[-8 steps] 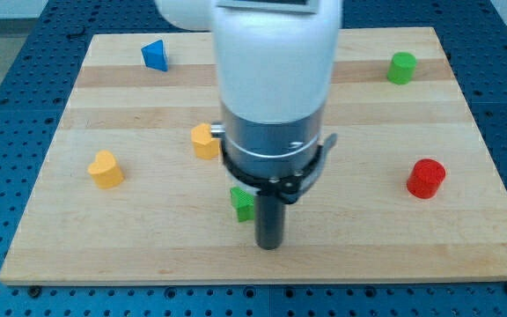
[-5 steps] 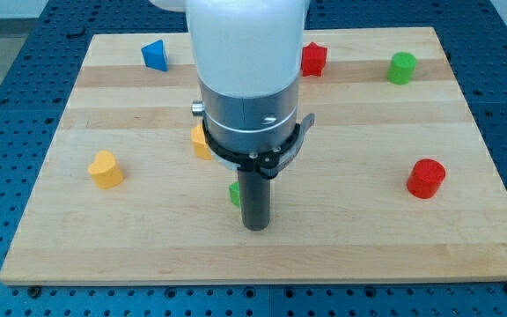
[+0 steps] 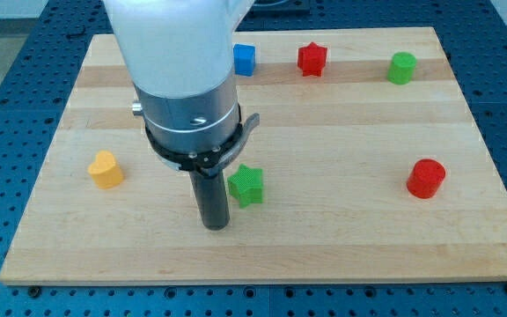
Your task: Move the green star slightly up
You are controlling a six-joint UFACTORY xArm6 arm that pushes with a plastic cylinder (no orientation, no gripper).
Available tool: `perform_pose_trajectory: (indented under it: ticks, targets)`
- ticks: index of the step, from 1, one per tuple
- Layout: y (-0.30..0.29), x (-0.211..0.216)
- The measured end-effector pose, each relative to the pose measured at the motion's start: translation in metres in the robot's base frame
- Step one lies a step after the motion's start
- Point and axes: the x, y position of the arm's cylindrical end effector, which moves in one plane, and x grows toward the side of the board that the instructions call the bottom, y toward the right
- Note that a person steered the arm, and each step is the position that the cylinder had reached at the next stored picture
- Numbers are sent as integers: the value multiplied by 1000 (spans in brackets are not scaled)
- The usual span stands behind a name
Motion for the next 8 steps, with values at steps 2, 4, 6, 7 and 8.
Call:
perform_pose_trajectory:
  ticks: [2,4,6,7,8]
  targets:
    - [18,-3]
    - [19,-24]
    - [49,-24]
    - [50,-24]
    - [19,-24]
